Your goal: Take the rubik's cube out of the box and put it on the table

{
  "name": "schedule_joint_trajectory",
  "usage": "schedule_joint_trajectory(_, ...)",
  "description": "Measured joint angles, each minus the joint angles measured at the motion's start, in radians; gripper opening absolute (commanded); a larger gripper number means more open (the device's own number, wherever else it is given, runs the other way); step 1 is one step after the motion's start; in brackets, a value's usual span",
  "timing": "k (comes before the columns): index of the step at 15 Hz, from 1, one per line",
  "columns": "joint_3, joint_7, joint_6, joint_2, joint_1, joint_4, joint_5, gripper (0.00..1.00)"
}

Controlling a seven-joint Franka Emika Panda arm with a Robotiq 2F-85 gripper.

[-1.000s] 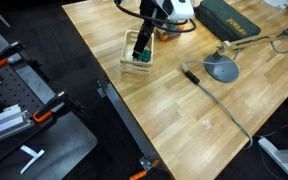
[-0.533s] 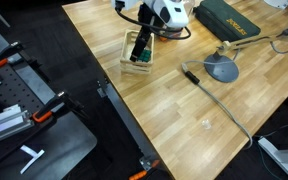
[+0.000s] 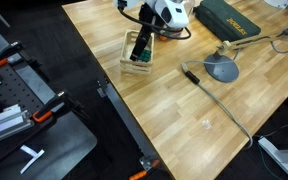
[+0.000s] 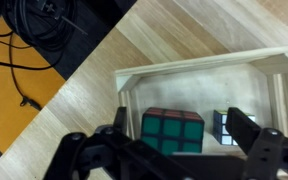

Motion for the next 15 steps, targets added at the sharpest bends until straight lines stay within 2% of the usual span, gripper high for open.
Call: schedule_joint_trajectory(15, 0.006, -0.001, -0.101, 0.049, 0.000, 0.087, 0.001, 1.00)
